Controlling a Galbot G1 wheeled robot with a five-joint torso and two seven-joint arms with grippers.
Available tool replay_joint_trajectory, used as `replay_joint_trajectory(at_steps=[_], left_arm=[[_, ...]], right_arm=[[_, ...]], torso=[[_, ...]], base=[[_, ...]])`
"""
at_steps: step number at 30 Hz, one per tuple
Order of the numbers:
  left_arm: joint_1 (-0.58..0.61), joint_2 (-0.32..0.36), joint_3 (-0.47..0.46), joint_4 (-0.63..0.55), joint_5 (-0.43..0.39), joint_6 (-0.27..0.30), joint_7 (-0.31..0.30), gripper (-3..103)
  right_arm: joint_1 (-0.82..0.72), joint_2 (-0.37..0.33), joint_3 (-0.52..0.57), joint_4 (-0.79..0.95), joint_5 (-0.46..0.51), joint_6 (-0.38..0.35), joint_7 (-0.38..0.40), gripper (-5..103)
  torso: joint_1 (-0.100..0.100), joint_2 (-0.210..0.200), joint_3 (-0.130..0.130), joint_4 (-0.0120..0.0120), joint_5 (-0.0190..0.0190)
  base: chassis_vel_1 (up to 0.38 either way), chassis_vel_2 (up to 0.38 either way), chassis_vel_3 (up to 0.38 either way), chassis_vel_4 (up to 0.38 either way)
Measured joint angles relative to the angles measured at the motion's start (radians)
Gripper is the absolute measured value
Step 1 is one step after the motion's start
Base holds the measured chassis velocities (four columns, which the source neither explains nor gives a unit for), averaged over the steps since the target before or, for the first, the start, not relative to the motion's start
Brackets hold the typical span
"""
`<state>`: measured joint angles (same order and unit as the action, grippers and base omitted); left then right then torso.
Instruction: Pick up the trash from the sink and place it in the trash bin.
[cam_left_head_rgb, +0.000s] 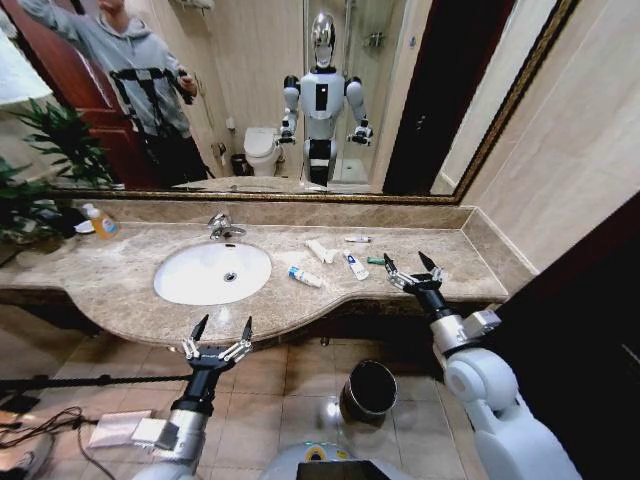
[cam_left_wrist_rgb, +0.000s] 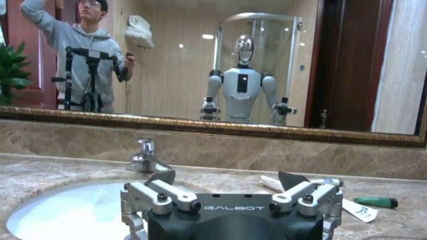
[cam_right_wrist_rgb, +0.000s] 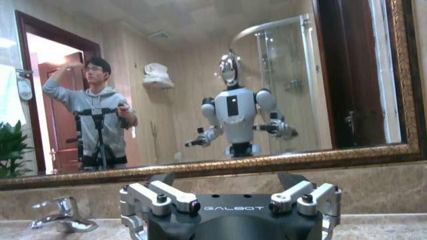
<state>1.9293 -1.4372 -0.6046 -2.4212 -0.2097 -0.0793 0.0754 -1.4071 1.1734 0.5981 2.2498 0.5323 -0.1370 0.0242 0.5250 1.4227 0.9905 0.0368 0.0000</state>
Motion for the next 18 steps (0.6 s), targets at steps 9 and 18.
replay_joint_trajectory(at_steps=[9,18], left_arm=[[0.000,0.000,0.000,0.000,0.000,0.000,0.000,100],[0.000,0.000,0.000,0.000,0.000,0.000,0.000,100]], right_arm=[[0.003,-0.005,-0.001,0.007,0.004,-0.002,-0.001,100],[-0.020,0.001,0.004,0.017,0.001,0.003,-0.006,100]], torso=[[0.000,0.000,0.000,0.0000,-0.0001],[0.000,0.000,0.000,0.0000,-0.0001]], base=[[0.000,0.000,0.000,0.000],[0.000,0.000,0.000,0.000]])
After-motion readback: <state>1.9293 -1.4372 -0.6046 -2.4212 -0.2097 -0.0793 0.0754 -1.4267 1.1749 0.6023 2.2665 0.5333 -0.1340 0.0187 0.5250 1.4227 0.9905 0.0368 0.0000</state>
